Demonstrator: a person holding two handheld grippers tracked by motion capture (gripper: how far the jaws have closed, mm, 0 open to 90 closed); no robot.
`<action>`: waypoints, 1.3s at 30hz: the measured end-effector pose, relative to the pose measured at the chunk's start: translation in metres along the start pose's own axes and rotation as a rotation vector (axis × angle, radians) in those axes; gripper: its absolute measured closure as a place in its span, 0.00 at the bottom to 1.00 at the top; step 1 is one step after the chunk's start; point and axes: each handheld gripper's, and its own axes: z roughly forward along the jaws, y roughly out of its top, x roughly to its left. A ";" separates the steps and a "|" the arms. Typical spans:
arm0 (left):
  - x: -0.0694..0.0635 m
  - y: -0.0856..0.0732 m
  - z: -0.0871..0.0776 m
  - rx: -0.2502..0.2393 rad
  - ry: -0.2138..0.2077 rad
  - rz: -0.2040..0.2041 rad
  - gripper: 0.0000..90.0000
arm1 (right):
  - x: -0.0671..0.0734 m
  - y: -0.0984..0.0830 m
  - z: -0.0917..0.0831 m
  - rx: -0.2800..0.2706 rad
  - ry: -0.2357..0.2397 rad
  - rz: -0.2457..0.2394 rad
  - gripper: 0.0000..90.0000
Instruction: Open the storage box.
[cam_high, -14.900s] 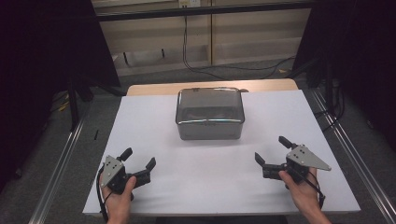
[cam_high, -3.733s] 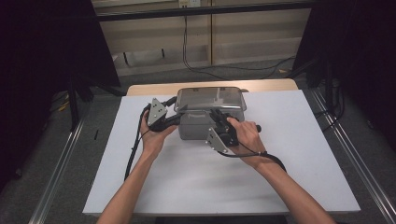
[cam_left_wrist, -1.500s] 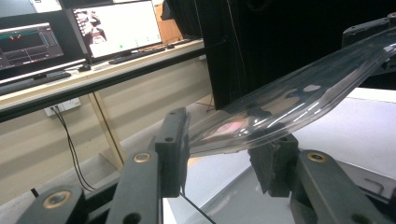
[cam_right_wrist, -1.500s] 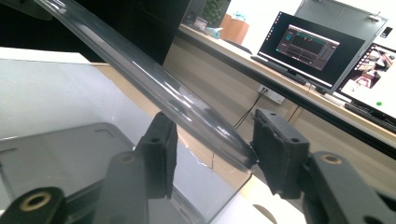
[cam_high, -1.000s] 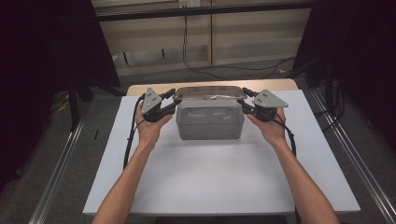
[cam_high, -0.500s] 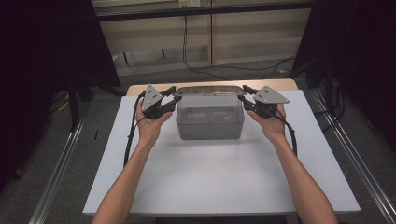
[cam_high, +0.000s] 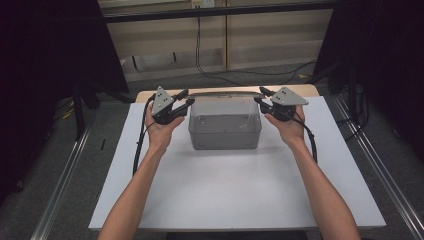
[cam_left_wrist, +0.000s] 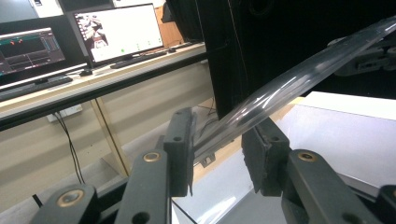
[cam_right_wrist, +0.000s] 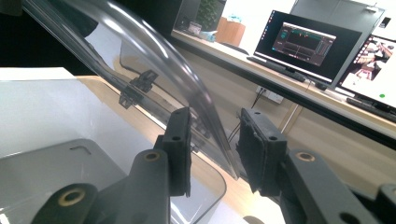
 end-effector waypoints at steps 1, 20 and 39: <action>0.000 0.000 0.000 0.000 -0.002 0.000 0.72 | -0.001 -0.001 0.000 0.002 0.000 0.006 0.73; 0.011 -0.003 0.008 0.001 0.011 -0.010 0.68 | -0.005 -0.002 0.009 -0.009 0.019 0.032 0.78; 0.023 -0.012 0.027 0.038 0.017 -0.005 0.65 | -0.008 -0.001 0.013 -0.028 0.007 0.075 0.78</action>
